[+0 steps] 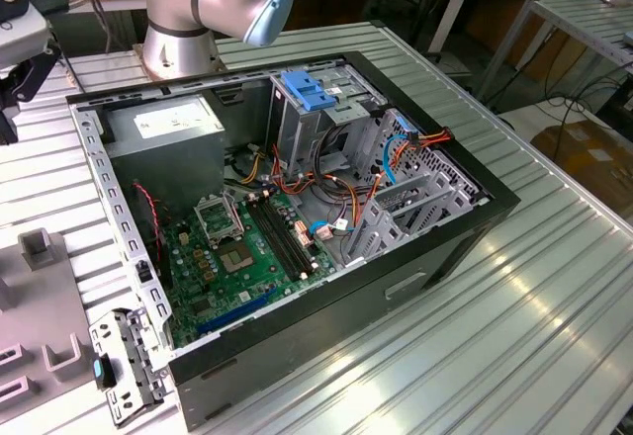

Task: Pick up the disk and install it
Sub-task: 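Reach for the disk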

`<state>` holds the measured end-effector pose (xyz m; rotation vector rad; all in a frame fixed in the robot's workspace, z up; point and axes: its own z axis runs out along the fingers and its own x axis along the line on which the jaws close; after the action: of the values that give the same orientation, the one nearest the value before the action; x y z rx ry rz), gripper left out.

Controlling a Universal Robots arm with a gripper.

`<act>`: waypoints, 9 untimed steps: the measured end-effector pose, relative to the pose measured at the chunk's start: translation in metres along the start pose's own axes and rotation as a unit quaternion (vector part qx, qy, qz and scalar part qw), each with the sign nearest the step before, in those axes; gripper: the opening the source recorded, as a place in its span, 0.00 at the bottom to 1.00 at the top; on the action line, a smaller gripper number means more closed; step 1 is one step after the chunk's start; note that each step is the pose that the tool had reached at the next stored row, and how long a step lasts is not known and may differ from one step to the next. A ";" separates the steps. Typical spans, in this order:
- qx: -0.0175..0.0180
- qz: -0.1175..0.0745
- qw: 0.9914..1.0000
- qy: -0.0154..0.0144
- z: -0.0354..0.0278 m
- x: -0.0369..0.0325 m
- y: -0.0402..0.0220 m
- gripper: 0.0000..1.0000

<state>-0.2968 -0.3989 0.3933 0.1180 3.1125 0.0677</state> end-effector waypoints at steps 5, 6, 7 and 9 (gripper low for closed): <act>0.000 0.000 1.000 0.000 -0.0002 0.0051 -0.0004 0.11; 0.000 0.000 1.000 0.000 -0.0002 0.0064 -0.0005 0.11; 0.000 0.000 1.000 0.000 -0.0002 0.0080 -0.0006 0.11; 0.000 0.000 1.000 0.000 -0.0003 0.0104 -0.0008 0.11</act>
<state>-0.3072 -0.3989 0.3933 0.1180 3.1126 0.0676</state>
